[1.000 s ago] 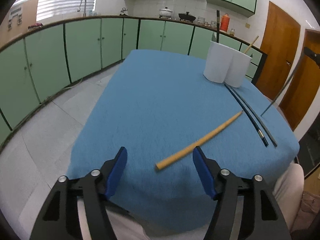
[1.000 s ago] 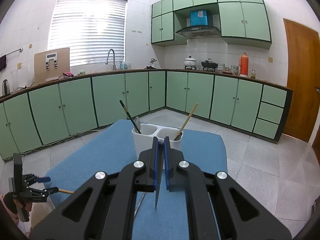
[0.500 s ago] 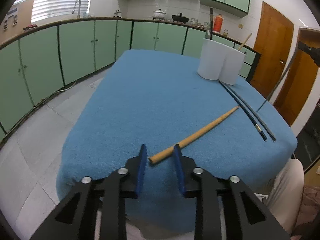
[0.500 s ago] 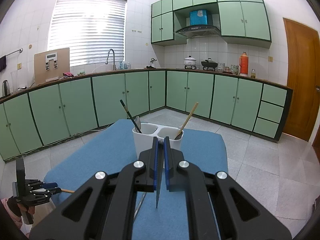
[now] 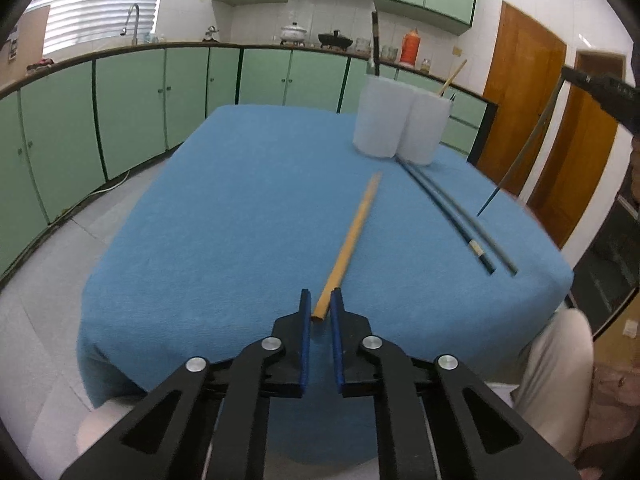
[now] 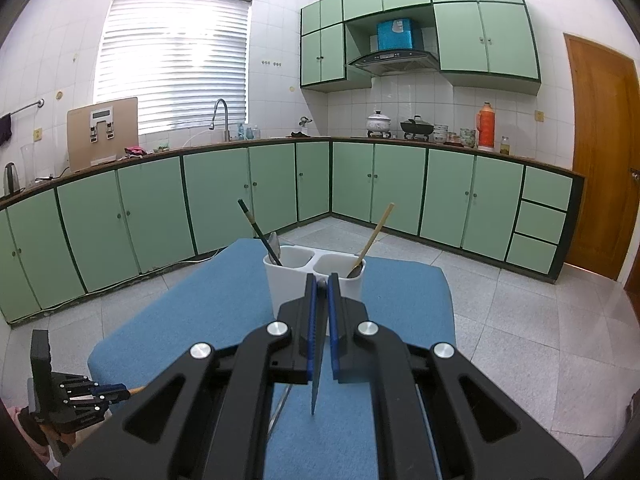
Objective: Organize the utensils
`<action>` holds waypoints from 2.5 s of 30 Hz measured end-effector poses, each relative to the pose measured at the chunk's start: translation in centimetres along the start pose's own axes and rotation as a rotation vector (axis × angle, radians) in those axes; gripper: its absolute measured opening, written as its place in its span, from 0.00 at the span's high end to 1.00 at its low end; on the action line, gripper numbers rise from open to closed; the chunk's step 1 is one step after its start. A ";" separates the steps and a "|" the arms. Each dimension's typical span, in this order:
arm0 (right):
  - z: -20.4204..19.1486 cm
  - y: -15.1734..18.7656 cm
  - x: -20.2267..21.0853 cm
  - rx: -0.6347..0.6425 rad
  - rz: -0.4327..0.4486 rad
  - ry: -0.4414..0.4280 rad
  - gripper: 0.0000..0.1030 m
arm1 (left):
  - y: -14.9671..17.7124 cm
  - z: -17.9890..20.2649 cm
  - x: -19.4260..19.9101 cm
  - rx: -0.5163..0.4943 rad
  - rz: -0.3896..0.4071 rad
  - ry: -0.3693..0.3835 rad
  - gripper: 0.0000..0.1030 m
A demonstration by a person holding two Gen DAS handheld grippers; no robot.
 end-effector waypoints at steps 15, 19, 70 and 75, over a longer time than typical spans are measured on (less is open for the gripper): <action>0.2 -1.1 0.6 -0.008 0.035 -0.018 0.96 | -10.3 4.2 4.2 -0.084 0.293 0.014 0.94; 0.2 -1.6 0.5 -0.008 0.045 -0.022 0.96 | -13.4 5.0 4.8 -0.119 0.357 0.025 0.94; 5.6 -7.3 -20.1 -0.095 0.079 0.004 0.96 | -30.9 13.5 -12.7 -0.211 0.512 0.089 0.94; 5.4 -4.9 -21.1 -0.118 0.035 0.000 0.96 | -29.2 12.8 -15.3 -0.201 0.447 0.089 0.94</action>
Point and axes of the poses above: each gripper's, at about its wrist camera, not at the fingertips, and x roughly against the way its jaws point, z to its right, y to its underside, the point moved 2 cm from there along -x, roughly the way its jaws point, and after that the axes turned 11 degrees about z, right-handed, at the moved point
